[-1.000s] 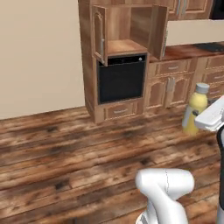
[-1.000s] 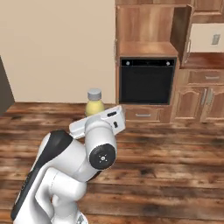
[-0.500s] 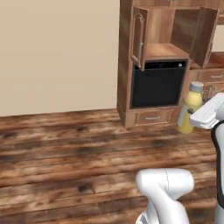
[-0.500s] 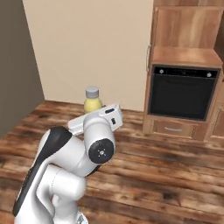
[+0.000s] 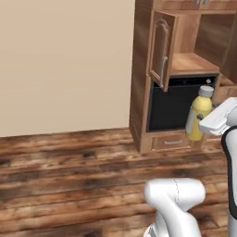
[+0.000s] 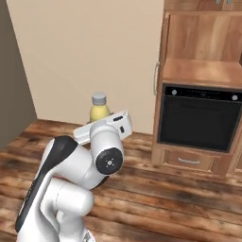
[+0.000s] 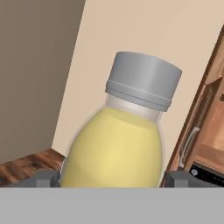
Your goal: Pick the juice from the counter and place it in the open cabinet.
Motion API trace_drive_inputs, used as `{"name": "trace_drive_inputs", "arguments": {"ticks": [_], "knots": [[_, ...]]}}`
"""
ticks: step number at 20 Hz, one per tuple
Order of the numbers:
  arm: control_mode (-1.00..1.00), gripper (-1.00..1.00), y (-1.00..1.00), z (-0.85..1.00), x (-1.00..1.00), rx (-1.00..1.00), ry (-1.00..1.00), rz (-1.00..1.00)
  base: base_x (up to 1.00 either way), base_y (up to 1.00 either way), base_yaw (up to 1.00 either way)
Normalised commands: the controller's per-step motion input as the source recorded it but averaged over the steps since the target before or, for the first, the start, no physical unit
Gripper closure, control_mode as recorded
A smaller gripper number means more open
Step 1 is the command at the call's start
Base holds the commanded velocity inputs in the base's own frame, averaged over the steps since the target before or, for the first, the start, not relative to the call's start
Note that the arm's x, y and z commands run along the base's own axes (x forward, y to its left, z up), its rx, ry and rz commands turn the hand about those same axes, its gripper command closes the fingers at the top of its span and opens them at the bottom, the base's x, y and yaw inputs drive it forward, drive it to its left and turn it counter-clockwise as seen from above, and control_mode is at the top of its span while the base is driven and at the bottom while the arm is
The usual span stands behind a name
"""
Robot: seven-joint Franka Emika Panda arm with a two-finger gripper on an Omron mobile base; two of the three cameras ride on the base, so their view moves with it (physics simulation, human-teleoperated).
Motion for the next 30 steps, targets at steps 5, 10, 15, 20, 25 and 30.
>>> {"name": "trace_drive_inputs", "arguments": {"ticks": [5, 10, 15, 20, 25, 30], "knots": [[1.0, 1.0, 0.0, 0.0, 0.0, 0.0, 0.0, 0.0, 0.95, -0.43, 0.0], [1.0, 1.0, 0.0, 0.0, 0.0, 0.0, 0.0, 0.0, 0.75, -0.64, -0.01], [1.0, 1.0, 0.0, 0.0, 0.0, 0.0, 0.0, 0.0, 0.5, -0.9, 0.0], [1.0, 1.0, 0.0, 0.0, 0.0, 0.0, 0.0, 0.0, 0.46, -0.87, 0.0], [1.0, 1.0, 0.0, 0.0, 0.0, 0.0, 0.0, 0.0, 0.46, -0.65, -0.01], [1.0, 1.0, 0.0, 0.0, 0.0, 0.0, 0.0, 0.0, 0.61, -0.29, -0.03]]}}
